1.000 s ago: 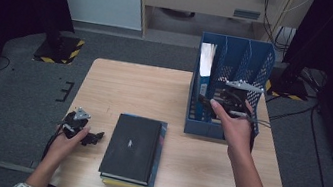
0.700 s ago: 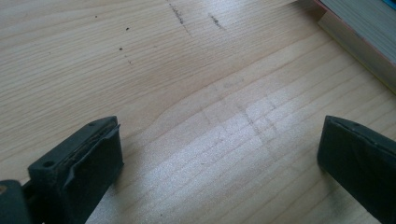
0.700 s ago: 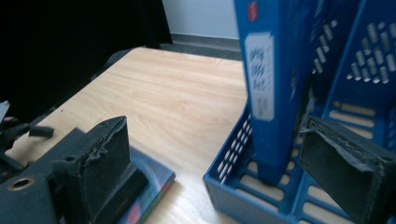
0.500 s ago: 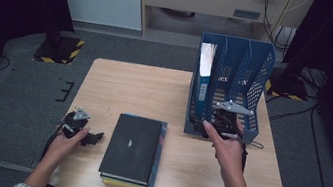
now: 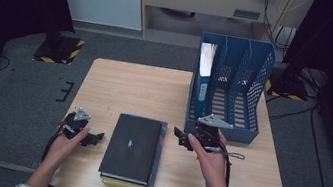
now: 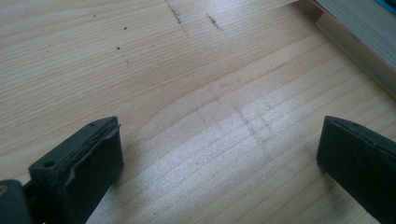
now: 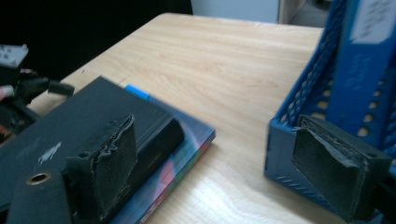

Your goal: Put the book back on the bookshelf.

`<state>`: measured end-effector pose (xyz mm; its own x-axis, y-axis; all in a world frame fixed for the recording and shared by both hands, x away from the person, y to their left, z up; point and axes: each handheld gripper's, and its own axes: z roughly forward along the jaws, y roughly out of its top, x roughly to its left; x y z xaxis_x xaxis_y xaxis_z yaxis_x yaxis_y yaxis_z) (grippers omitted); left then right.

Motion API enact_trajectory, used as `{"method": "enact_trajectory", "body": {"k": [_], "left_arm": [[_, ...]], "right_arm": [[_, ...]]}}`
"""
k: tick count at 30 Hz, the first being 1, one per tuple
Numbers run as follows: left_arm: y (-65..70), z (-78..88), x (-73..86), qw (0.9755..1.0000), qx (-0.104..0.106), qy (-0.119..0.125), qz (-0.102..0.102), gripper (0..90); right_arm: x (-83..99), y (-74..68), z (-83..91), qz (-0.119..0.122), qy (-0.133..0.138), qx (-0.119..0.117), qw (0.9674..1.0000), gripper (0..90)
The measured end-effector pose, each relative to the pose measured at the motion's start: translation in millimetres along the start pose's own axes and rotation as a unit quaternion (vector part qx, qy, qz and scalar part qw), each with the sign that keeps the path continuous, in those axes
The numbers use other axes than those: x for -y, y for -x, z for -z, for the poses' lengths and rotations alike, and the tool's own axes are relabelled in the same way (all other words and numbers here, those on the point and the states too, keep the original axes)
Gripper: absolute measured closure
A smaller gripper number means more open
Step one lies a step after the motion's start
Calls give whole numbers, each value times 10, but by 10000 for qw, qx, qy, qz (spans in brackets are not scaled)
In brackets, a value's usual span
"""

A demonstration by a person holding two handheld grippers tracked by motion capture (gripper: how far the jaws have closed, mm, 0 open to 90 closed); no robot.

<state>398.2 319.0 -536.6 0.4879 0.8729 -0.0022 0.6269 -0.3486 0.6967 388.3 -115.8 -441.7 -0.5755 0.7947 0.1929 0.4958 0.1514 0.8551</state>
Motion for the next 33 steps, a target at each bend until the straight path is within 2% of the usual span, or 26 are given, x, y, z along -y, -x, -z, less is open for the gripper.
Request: {"method": "enact_trajectory", "body": {"k": [7, 16, 20, 23, 25, 29, 31, 33], "left_arm": [[44, 28, -27, 9999, 126, 37, 26, 38], [148, 126, -64, 9997, 215, 111, -57, 56], [154, 172, -74, 9995, 285, 113, -65, 73], [133, 241, -77, 9991, 344, 246, 95, 82], [122, 280, -81, 9991, 323, 270, 44, 85], [86, 350, -90, 9986, 353, 351, 182, 85], [90, 392, -105, 9992, 243, 324, 39, 84], [95, 430, -121, 9992, 194, 353, 12, 84]], "right_arm": [[118, -79, -119, 60, -214, -23, 9998, 152], [264, -293, -266, 175, -560, -346, 9977, 136], [285, -346, -290, 217, -611, -395, 9971, 134], [288, -357, -298, 250, -604, -402, 9971, 133], [290, -364, -302, 224, -614, -392, 9971, 136], [290, -390, -311, 253, -639, -411, 9968, 139], [283, -402, -311, 279, -613, -445, 9967, 139], [284, -415, -313, 271, -619, -456, 9967, 137]]}}
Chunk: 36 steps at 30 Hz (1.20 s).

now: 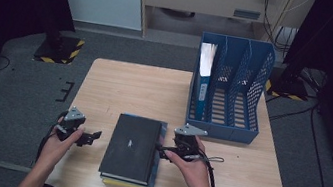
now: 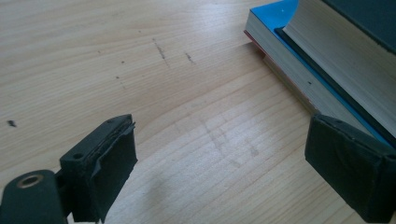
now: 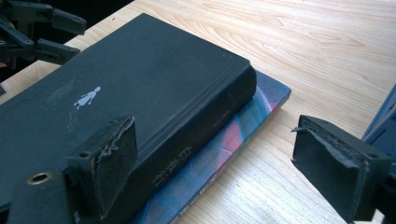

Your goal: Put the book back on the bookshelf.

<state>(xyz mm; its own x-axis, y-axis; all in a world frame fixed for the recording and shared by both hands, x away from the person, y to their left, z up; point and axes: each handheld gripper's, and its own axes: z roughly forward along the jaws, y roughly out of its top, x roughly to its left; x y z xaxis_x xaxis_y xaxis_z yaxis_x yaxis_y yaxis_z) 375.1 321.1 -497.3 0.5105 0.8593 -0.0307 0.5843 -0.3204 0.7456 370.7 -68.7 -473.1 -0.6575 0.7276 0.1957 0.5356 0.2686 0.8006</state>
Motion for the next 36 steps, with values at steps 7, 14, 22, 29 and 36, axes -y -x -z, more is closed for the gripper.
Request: {"method": "enact_trajectory", "body": {"k": [7, 14, 22, 29, 36], "left_arm": [[69, 103, -68, 9998, 141, 75, -125, 84], [259, 205, -203, 9984, 398, 143, -383, 110], [521, 99, -321, 9955, 719, 9, -622, 117], [608, 24, -324, 9928, 1066, -58, -546, 181], [641, -65, -372, 9871, 1530, -143, -457, 272]], "right_arm": [[4, -37, -24, 24, -65, -71, 10000, 127], [15, -83, -56, 132, -114, -135, 9998, 121], [36, -128, -94, 247, -213, -185, 9993, 108], [51, -121, -110, 203, -252, -200, 9993, 101], [74, -155, -160, 238, -324, -247, 9989, 92]]}}
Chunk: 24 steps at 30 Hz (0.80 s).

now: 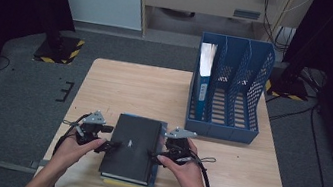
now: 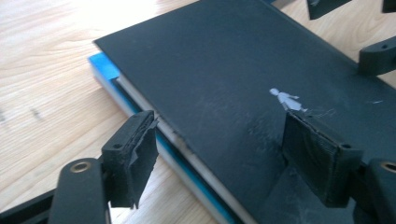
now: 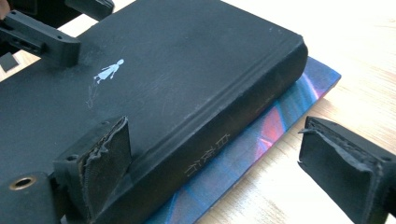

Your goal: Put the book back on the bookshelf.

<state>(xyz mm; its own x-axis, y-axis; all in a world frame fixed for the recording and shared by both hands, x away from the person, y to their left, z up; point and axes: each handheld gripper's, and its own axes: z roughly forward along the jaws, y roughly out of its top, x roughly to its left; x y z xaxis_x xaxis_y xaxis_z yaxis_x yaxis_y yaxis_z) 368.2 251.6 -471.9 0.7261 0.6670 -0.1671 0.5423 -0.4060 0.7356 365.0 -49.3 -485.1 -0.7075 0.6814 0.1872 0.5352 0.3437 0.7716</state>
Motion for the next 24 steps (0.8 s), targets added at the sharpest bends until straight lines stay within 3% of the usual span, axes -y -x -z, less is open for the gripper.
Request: {"method": "enact_trajectory", "body": {"k": [16, 24], "left_arm": [[3, -135, -137, 9998, 85, -143, -57, 248], [34, -251, -239, 9996, 138, -206, -149, 228]], "right_arm": [[25, 42, -28, -163, 18, -183, 9997, 68], [60, 91, -58, -432, -17, -400, 9983, 43]]}}
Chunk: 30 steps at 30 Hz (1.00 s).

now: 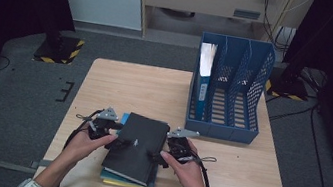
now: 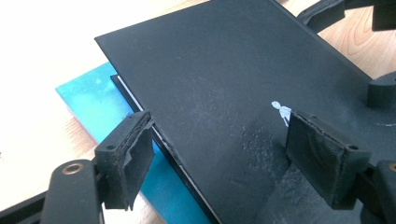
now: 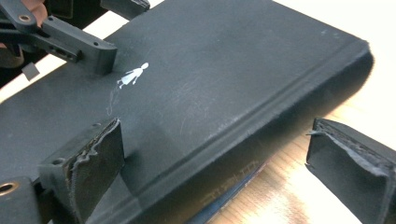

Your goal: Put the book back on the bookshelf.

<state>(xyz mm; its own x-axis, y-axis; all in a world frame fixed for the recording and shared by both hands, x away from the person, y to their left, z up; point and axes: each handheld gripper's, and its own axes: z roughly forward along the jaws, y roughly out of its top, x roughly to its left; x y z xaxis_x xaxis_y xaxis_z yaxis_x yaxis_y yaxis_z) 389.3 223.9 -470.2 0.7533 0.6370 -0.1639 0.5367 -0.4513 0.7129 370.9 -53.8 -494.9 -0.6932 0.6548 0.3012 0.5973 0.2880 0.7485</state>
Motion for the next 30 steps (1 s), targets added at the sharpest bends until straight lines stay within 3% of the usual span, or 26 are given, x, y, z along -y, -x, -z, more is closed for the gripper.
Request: {"method": "enact_trajectory", "body": {"k": [4, 9, 12, 21, 30], "left_arm": [[-4, -8, -5, 10000, 19, 10, -25, 223], [-17, -20, 14, 9999, 32, -6, 107, 171], [-17, -39, 15, 9998, 153, -26, 139, 161], [-11, -80, -17, 9995, 234, -126, 173, 138], [-36, -109, -32, 9990, 352, -161, 218, 132]], "right_arm": [[15, 32, -16, -166, -9, -99, 9998, 26], [41, 66, -40, -400, 11, -221, 9990, 12], [48, 92, -61, -526, -7, -299, 9982, 3], [58, 121, -78, -624, 4, -366, 9974, 1], [66, 177, -122, -991, -34, -530, 9937, 0]]}}
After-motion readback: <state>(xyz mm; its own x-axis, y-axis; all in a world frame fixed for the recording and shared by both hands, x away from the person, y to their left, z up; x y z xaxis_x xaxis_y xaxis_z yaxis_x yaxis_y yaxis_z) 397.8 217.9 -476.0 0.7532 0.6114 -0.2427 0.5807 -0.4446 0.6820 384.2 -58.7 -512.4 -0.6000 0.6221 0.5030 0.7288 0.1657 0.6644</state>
